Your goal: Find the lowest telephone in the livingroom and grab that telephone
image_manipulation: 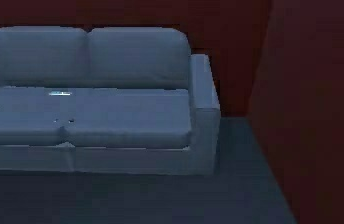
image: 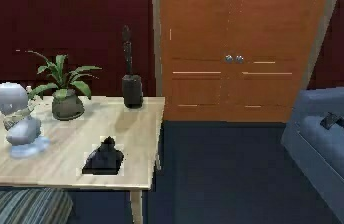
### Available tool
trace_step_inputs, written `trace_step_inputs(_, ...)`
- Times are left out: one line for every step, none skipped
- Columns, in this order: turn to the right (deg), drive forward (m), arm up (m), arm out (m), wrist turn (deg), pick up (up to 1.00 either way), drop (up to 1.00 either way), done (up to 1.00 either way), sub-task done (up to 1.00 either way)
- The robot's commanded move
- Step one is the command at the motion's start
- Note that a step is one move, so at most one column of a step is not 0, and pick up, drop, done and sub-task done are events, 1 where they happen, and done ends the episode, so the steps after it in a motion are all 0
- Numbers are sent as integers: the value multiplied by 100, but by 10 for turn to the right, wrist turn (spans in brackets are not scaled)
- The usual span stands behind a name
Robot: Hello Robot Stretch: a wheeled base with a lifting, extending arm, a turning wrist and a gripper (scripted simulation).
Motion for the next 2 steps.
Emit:
trace_step_inputs(450,0,0,0,0,0,0,0,0)
trace_step_inputs(60,0,0,0,0,0,0,0,0)
